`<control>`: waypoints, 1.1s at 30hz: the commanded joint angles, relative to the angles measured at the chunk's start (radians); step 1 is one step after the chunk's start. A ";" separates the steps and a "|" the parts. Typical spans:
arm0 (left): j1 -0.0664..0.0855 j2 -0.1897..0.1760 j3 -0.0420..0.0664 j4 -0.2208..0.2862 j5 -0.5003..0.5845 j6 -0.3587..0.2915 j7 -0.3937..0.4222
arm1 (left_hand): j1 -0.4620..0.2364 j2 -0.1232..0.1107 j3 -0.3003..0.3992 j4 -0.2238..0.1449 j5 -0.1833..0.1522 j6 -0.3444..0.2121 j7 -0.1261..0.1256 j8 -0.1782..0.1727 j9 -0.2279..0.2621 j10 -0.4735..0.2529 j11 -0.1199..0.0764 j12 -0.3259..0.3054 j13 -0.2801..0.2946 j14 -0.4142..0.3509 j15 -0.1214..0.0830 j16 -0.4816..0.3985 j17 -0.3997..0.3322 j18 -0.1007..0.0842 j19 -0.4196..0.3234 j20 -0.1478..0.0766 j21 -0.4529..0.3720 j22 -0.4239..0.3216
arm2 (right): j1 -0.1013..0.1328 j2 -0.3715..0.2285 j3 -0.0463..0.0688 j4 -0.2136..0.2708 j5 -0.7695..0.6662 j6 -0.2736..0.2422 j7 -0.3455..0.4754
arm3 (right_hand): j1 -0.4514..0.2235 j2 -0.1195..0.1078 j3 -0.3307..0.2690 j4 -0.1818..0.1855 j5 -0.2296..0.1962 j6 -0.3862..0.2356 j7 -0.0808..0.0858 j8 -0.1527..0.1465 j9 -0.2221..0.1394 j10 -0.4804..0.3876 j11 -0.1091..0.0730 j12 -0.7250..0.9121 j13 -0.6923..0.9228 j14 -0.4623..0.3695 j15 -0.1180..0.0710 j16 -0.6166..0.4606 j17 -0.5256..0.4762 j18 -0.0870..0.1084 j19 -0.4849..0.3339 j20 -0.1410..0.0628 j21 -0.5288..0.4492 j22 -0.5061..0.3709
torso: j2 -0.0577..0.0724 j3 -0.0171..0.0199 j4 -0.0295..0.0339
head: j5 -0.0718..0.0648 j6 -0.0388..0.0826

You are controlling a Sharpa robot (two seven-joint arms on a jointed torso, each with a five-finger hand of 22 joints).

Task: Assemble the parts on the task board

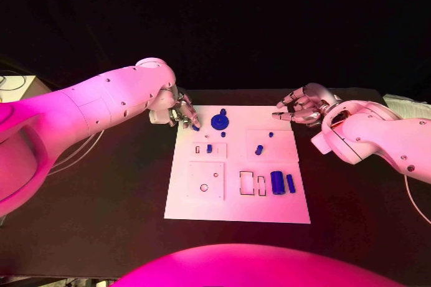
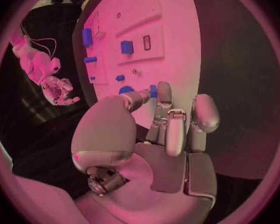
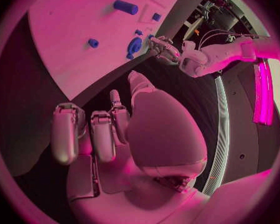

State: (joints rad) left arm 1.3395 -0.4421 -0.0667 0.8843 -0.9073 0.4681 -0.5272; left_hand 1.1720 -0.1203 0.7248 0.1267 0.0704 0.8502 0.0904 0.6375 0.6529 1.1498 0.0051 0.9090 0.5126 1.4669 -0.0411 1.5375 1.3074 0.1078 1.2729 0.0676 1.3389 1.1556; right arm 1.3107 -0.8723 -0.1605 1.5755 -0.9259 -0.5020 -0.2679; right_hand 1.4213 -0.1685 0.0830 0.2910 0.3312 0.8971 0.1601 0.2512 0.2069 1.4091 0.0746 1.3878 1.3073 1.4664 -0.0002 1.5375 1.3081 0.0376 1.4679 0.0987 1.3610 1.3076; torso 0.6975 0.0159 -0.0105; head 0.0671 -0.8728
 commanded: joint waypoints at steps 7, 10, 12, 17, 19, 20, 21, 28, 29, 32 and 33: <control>0.001 -0.062 0.006 0.110 0.056 -0.086 0.003 | -0.050 -0.011 0.188 -0.156 0.014 0.017 -0.016 0.025 0.150 0.042 -0.007 0.037 0.033 0.086 -0.014 0.012 0.216 -0.014 0.025 -0.008 0.021 0.026 | 0.000 -0.003 0.000 -0.001 -0.010 0.005 0.006 | -0.008 0.002 0.007 -0.002 0.003 -0.005 0.000 0.005 -0.001 -0.006 0.001 -0.002 0.087 0.084 0.000 -0.006 0.186 0.009 0.019 0.004 -0.004 0.151 | -0.004 -0.0002 0.0037 | 0.000 0.000; 0.001 -0.093 0.006 0.167 0.058 -0.110 0.003 | -0.066 -0.018 0.206 -0.165 0.023 0.022 -0.021 0.033 0.160 0.058 -0.011 0.053 0.049 0.090 -0.018 0.015 0.223 -0.017 0.036 -0.012 0.029 0.040 | 0.000 -0.004 0.000 -0.001 -0.009 0.005 0.006 | -0.008 0.002 0.007 -0.002 0.003 -0.005 0.000 0.005 -0.001 -0.006 0.001 -0.002 0.087 0.084 0.000 -0.006 0.186 0.009 0.019 0.004 -0.004 0.151 | -0.008 0.0005 0.0045 | 0.001 0.000; 0.001 -0.110 0.006 0.197 0.058 -0.130 0.003 | -0.080 -0.025 0.222 -0.171 0.036 0.026 -0.024 0.040 0.168 0.069 -0.015 0.062 0.059 0.092 -0.021 0.017 0.228 -0.019 0.044 -0.015 0.034 0.048 | 0.000 -0.005 0.000 -0.001 -0.008 0.004 0.006 | -0.008 0.002 0.007 -0.002 0.003 -0.005 0.000 0.005 -0.001 -0.006 0.001 -0.002 0.087 0.084 0.000 -0.006 0.186 0.009 0.019 0.004 -0.004 0.151 | -0.010 0.0006 0.0056 | 0.002 0.000; 0.000 -0.158 0.003 0.284 0.049 -0.195 0.006 | -0.117 -0.049 0.241 -0.183 0.153 0.043 -0.036 0.056 0.186 0.104 -0.026 0.089 0.090 0.096 -0.032 0.021 0.238 -0.027 0.072 -0.026 0.055 0.081 | 0.000 -0.008 0.000 -0.002 -0.007 0.005 0.006 | -0.008 0.002 0.007 -0.002 0.003 -0.005 0.000 0.005 -0.001 -0.006 0.001 -0.002 0.087 0.084 0.000 -0.006 0.186 0.009 0.019 0.004 -0.004 0.151 | -0.014 0.0006 0.0071 | 0.001 0.000; -0.004 -0.178 0.001 0.319 0.038 -0.220 0.007 | -0.123 -0.053 0.244 -0.185 0.172 0.047 -0.038 0.059 0.189 0.113 -0.029 0.095 0.098 0.096 -0.034 0.022 0.238 -0.029 0.080 -0.029 0.061 0.091 | -0.001 -0.009 0.000 -0.002 -0.006 0.005 0.007 | -0.007 0.001 0.008 -0.002 0.006 -0.005 -0.001 0.006 -0.001 -0.007 0.001 -0.003 0.086 0.084 0.000 -0.007 0.185 0.009 0.019 0.004 -0.005 0.151 | -0.017 0.0002 0.0080 | 0.001 0.000; -0.007 -0.187 0.001 0.336 0.032 -0.233 0.007 | -0.125 -0.054 0.245 -0.186 0.178 0.048 -0.039 0.060 0.190 0.116 -0.029 0.097 0.100 0.096 -0.035 0.022 0.239 -0.030 0.082 -0.030 0.062 0.094 | -0.001 -0.010 0.000 -0.003 -0.005 0.005 0.007 | -0.007 0.001 0.008 -0.002 0.006 -0.005 -0.001 0.006 -0.001 -0.007 0.001 -0.003 0.086 0.084 0.000 -0.007 0.185 0.009 0.019 0.004 -0.005 0.151 | -0.017 0.0001 0.0083 | 0.001 0.000; -0.010 -0.196 0.000 0.351 0.025 -0.245 0.008 | -0.126 -0.055 0.245 -0.187 0.181 0.049 -0.040 0.060 0.191 0.118 -0.030 0.099 0.103 0.097 -0.036 0.022 0.239 -0.030 0.084 -0.030 0.064 0.096 | -0.001 -0.010 0.000 -0.003 -0.005 0.005 0.007 | -0.007 0.001 0.008 -0.002 0.006 -0.005 -0.001 0.006 -0.001 -0.007 0.001 -0.003 0.086 0.084 0.000 -0.007 0.185 0.009 0.019 0.004 -0.005 0.151 | -0.019 -0.0001 0.0093 | 0.001 0.000; -0.030 -0.232 -0.005 0.422 -0.024 -0.314 0.011 | -0.133 -0.060 0.247 -0.188 0.197 0.056 -0.044 0.064 0.194 0.132 -0.034 0.111 0.119 0.097 -0.039 0.022 0.239 -0.034 0.095 -0.033 0.072 0.111 | -0.002 -0.013 0.000 -0.004 -0.003 0.005 0.008 | -0.007 0.001 0.008 -0.002 0.006 -0.005 -0.001 0.006 -0.001 -0.007 0.001 -0.003 0.086 0.084 0.000 -0.007 0.185 0.009 0.019 0.004 -0.005 0.151 | -0.026 -0.0018 0.0148 | 0.002 0.000; -0.034 -0.235 -0.006 0.431 -0.030 -0.323 0.012 | -0.135 -0.061 0.248 -0.188 0.199 0.059 -0.045 0.065 0.194 0.136 -0.035 0.115 0.124 0.097 -0.040 0.022 0.240 -0.035 0.098 -0.034 0.074 0.115 | -0.002 -0.013 0.000 -0.005 -0.003 0.005 0.008 | -0.007 0.001 0.008 -0.002 0.006 -0.005 -0.001 0.006 -0.001 -0.007 0.001 -0.003 0.086 0.084 0.000 -0.007 0.185 0.009 0.019 0.004 -0.005 0.151 | -0.027 -0.0023 0.0154 | 0.003 0.000; -0.046 -0.243 -0.014 0.455 -0.051 -0.346 0.013 | -0.140 -0.063 0.247 -0.187 0.200 0.065 -0.048 0.068 0.196 0.146 -0.037 0.124 0.136 0.097 -0.041 0.022 0.240 -0.037 0.104 -0.035 0.079 0.124 | -0.003 -0.013 0.000 -0.005 -0.002 0.005 0.008 | -0.007 0.001 0.008 -0.002 0.006 -0.005 -0.001 0.006 -0.001 -0.007 0.001 -0.003 0.086 0.084 0.000 -0.007 0.185 0.009 0.019 0.004 -0.005 0.151 | -0.029 -0.0026 0.0169 | 0.004 0.000; -0.049 -0.243 -0.017 0.459 -0.057 -0.351 0.013 | -0.142 -0.063 0.247 -0.186 0.200 0.067 -0.049 0.069 0.196 0.149 -0.038 0.125 0.136 0.097 -0.042 0.022 0.239 -0.037 0.105 -0.036 0.080 0.124 | -0.003 -0.013 0.000 -0.005 -0.002 0.005 0.008 | -0.007 0.001 0.008 -0.002 0.006 -0.005 -0.001 0.006 -0.001 -0.007 0.001 -0.003 0.086 0.084 0.000 -0.007 0.185 0.009 0.019 0.004 -0.005 0.151 | -0.029 -0.0029 0.0171 | 0.005 0.000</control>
State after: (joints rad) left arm 1.2942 -0.6849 -0.0825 1.3337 -0.9184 0.1775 -0.5255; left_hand 1.0398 -0.1855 0.8118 0.0926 0.2677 0.8863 0.0644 0.7031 0.7313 1.2911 -0.0323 1.0288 0.6470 1.4651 -0.0750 1.5560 1.3073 0.0909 1.3706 0.0305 1.4157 1.2790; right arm 1.3086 -0.8852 -0.1608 1.5702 -0.9242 -0.5020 -0.2680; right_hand 1.4213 -0.1685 0.0858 0.2882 0.3312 0.8972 0.1601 0.2512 0.2069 1.4091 0.0746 1.3878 1.3079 1.4663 -0.0002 1.5375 1.3077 0.0377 1.4679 0.0987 1.3610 1.3073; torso 0.6710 0.0141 0.0046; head 0.0704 -0.8728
